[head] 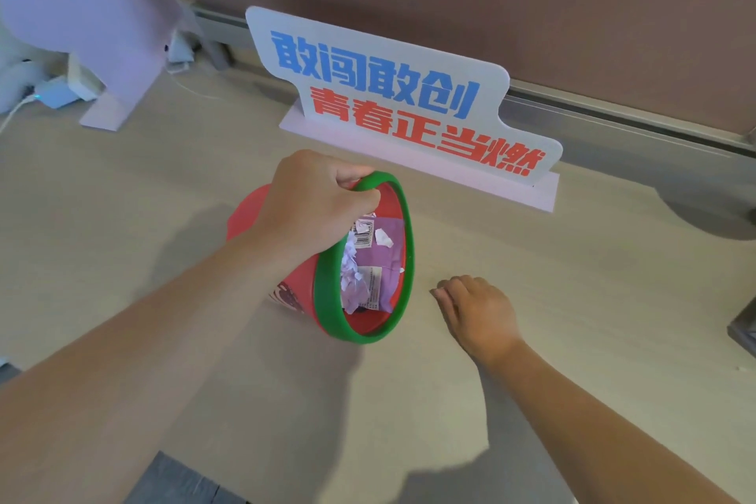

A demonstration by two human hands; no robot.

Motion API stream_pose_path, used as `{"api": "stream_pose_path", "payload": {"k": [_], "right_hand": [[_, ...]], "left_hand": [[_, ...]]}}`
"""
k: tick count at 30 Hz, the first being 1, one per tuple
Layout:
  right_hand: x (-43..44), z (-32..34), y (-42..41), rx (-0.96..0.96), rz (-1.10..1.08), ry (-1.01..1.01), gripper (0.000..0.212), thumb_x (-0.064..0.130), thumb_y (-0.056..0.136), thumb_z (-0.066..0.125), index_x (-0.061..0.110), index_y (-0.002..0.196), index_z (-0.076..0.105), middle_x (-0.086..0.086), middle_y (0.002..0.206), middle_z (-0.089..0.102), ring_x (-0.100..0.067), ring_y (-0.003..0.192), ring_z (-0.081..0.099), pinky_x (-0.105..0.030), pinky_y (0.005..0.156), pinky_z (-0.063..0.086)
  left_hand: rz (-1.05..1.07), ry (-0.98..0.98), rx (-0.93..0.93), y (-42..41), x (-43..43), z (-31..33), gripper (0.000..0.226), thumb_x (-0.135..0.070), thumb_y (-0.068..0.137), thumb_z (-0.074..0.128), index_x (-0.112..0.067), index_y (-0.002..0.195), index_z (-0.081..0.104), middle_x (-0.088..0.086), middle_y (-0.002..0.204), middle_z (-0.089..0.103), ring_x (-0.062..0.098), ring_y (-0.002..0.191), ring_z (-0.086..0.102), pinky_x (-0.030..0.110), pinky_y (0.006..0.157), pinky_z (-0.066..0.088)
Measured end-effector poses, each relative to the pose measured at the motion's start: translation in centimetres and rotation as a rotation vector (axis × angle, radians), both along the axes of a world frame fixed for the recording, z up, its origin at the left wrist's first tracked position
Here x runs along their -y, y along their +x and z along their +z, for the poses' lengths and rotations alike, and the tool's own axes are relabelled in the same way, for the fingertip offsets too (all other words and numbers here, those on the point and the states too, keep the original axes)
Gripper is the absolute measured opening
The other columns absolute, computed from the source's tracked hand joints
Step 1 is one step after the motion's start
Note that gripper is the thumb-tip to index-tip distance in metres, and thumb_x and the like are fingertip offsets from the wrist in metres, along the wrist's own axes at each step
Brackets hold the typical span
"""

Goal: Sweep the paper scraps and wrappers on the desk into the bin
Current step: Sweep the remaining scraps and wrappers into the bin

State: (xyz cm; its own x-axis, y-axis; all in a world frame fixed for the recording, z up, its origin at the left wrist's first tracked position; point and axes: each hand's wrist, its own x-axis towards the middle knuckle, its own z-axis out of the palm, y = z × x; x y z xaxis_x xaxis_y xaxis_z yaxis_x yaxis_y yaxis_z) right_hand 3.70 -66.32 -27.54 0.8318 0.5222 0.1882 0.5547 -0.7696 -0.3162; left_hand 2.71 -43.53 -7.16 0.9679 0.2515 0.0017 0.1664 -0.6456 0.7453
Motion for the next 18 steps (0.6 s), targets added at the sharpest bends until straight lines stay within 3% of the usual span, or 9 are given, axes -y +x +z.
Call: {"api": "stream_pose_path", "payload": {"k": [2, 4, 6, 8, 10, 12, 14, 16, 18], "right_hand": [[0.1, 0.2, 0.1, 0.032, -0.046, 0.010, 0.031, 0.035, 0.090, 0.047, 0.018, 0.073, 0.066, 0.002, 0.063, 0.064, -0.021, 0.054, 0.058, -0.023, 0.047, 0.038], [0.0, 0.4, 0.3, 0.016, -0.106, 0.009, 0.038, 0.037, 0.092, 0.043, 0.017, 0.065, 0.061, 0.000, 0.055, 0.059, -0.023, 0.047, 0.055, -0.023, 0.042, 0.035], [-0.5, 0.7, 0.5, -0.063, -0.168, -0.021, 0.044, 0.040, 0.095, 0.036, 0.016, 0.064, 0.056, -0.002, 0.053, 0.058, -0.028, 0.045, 0.055, -0.025, 0.041, 0.035], [-1.3, 1.9, 1.0, -0.182, -0.300, 0.001, 0.039, 0.038, 0.096, 0.037, 0.012, 0.073, 0.056, -0.008, 0.063, 0.062, -0.034, 0.058, 0.059, -0.030, 0.050, 0.036], [-2.4, 4.0, 1.8, -0.377, -0.511, 0.221, 0.036, 0.033, 0.097, 0.038, 0.008, 0.077, 0.054, -0.011, 0.068, 0.061, -0.036, 0.070, 0.058, -0.031, 0.057, 0.032], [-4.5, 7.2, 1.8, -0.471, -0.651, 0.492, 0.038, 0.031, 0.097, 0.037, 0.008, 0.071, 0.051, -0.005, 0.062, 0.053, -0.032, 0.068, 0.053, -0.033, 0.056, 0.029], [-7.8, 10.8, 0.8, -0.505, -0.614, 0.655, 0.039, 0.031, 0.097, 0.039, 0.009, 0.068, 0.052, -0.001, 0.061, 0.054, -0.022, 0.062, 0.052, -0.034, 0.055, 0.034], [-11.0, 13.6, -0.3, -0.571, -0.475, 0.692, 0.038, 0.033, 0.096, 0.042, 0.009, 0.069, 0.055, 0.001, 0.061, 0.056, -0.012, 0.057, 0.050, -0.033, 0.055, 0.035], [-13.5, 15.1, -0.9, -0.587, -0.335, 0.597, 0.029, 0.027, 0.094, 0.045, 0.009, 0.075, 0.058, 0.001, 0.064, 0.057, -0.008, 0.055, 0.046, -0.028, 0.055, 0.028]], "left_hand": [[0.003, -0.017, -0.013, 0.0, -0.3, -0.3, 0.028, -0.021, 0.073, 0.069, -0.048, 0.079, 0.067, 0.010, 0.063, 0.058, 0.012, 0.064, 0.049, 0.039, 0.071, 0.053], [-0.008, -0.035, -0.026, 0.1, -0.5, -0.5, 0.009, -0.021, 0.072, 0.068, -0.028, 0.066, 0.069, 0.005, 0.063, 0.055, 0.012, 0.064, 0.048, 0.037, 0.069, 0.051], [-0.009, -0.046, -0.038, 0.2, -0.5, -0.5, 0.017, -0.021, 0.073, 0.069, -0.031, 0.059, 0.070, 0.011, 0.063, 0.061, 0.013, 0.065, 0.049, 0.034, 0.069, 0.049], [-0.022, -0.052, -0.035, 0.3, -0.6, -0.6, 0.013, -0.023, 0.072, 0.068, -0.032, 0.064, 0.073, 0.019, 0.067, 0.066, 0.013, 0.064, 0.050, 0.032, 0.068, 0.047], [-0.033, -0.056, -0.015, 0.3, -0.9, -0.6, 0.010, -0.026, 0.070, 0.068, -0.033, 0.068, 0.075, 0.015, 0.064, 0.063, 0.013, 0.065, 0.048, 0.031, 0.064, 0.047], [-0.031, -0.081, 0.001, 0.2, -0.9, -0.3, 0.027, -0.021, 0.072, 0.070, -0.047, 0.077, 0.068, 0.008, 0.065, 0.063, 0.013, 0.066, 0.051, 0.032, 0.068, 0.051], [-0.015, -0.126, -0.004, 0.2, -0.9, 0.3, 0.042, -0.014, 0.074, 0.071, -0.054, 0.079, 0.058, 0.001, 0.066, 0.064, 0.013, 0.067, 0.056, 0.031, 0.073, 0.053], [-0.030, -0.146, -0.009, 0.2, -1.0, 0.6, 0.026, -0.013, 0.074, 0.069, -0.039, 0.077, 0.070, 0.002, 0.068, 0.073, 0.011, 0.066, 0.059, 0.030, 0.072, 0.052], [-0.068, -0.130, -0.003, 0.2, -1.3, 0.9, 0.012, -0.016, 0.074, 0.066, -0.022, 0.076, 0.077, 0.009, 0.072, 0.074, 0.009, 0.063, 0.056, 0.031, 0.070, 0.051]]}}
